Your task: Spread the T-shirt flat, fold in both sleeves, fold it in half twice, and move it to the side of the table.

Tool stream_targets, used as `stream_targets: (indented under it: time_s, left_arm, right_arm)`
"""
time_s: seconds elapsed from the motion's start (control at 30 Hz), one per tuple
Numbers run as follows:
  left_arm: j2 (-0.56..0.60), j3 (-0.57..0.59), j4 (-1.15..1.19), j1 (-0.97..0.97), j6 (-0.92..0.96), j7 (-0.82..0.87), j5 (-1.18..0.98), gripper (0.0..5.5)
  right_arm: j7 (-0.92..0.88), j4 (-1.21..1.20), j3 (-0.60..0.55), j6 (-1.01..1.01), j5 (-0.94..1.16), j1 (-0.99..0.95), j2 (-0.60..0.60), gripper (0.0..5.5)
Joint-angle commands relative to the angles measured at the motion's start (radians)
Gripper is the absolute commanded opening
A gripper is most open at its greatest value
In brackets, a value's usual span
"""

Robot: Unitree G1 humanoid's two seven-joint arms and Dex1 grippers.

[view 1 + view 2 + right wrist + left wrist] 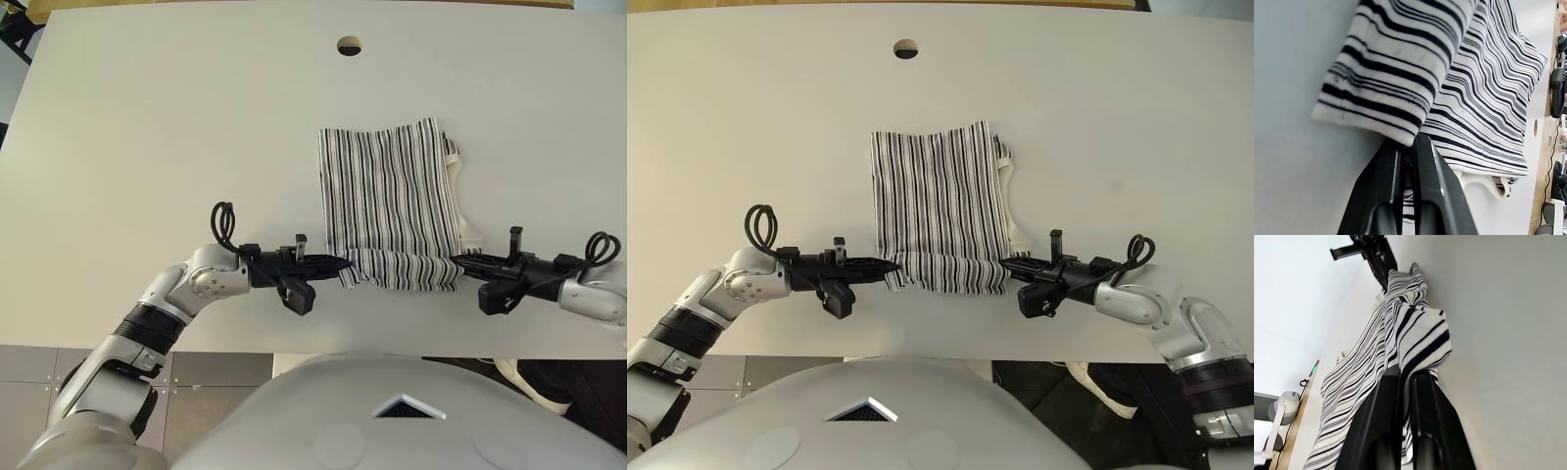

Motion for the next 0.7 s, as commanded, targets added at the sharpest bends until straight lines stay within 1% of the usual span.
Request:
stream_targets:
  time_s: [0.03, 0.13, 0.17, 0.23, 0.3, 0.37, 0.47, 0.53, 0.63, 0.7]
  left_arm:
    - [0.094, -0.041, -0.047, 0.101, 0.044, -0.1, -0.1, 0.11]
    - [0.186, -0.039, -0.185, 0.208, 0.082, -0.148, -0.265, 0.11]
    - [0.2, -0.03, -0.228, 0.234, 0.098, -0.153, -0.308, 0.11]
    - [0.192, -0.014, -0.303, 0.262, 0.139, -0.153, -0.395, 0.11]
    - [0.139, 0.006, -0.303, 0.238, 0.186, -0.142, -0.432, 0.11]
    - [0.055, 0.047, -0.253, 0.18, 0.241, -0.098, -0.421, 0.11]
    - [-0.065, 0.097, -0.152, 0.092, 0.308, -0.023, -0.365, 0.11]
    - [-0.127, 0.119, -0.093, 0.049, 0.348, 0.014, -0.339, 0.11]
    - [-0.183, 0.155, 0.016, -0.007, 0.401, 0.086, -0.264, 0.11]
    - [-0.202, 0.172, 0.07, -0.027, 0.417, 0.118, -0.227, 0.11]
  right_arm:
    - [0.0, -0.075, -0.036, -0.011, 0.125, 0.083, -0.001, 0.1]
    - [0.019, -0.156, -0.048, -0.005, 0.221, 0.195, -0.023, 0.1]
    - [0.022, -0.173, -0.059, 0.002, 0.241, 0.218, -0.025, 0.1]
    - [0.033, -0.195, -0.08, 0.015, 0.291, 0.242, -0.022, 0.1]
    - [0.043, -0.195, -0.08, 0.028, 0.335, 0.228, -0.005, 0.1]
    - [0.044, -0.169, -0.073, 0.053, 0.351, 0.165, 0.035, 0.1]
    - [0.023, -0.117, -0.049, 0.104, 0.333, 0.056, 0.128, 0.1]
    - [-0.011, -0.08, -0.041, 0.152, 0.326, -0.02, 0.21, 0.1]
    - [-0.081, 0.008, -0.043, 0.249, 0.294, -0.155, 0.327, 0.1]
    - [-0.105, 0.072, -0.034, 0.278, 0.256, -0.213, 0.368, 0.1]
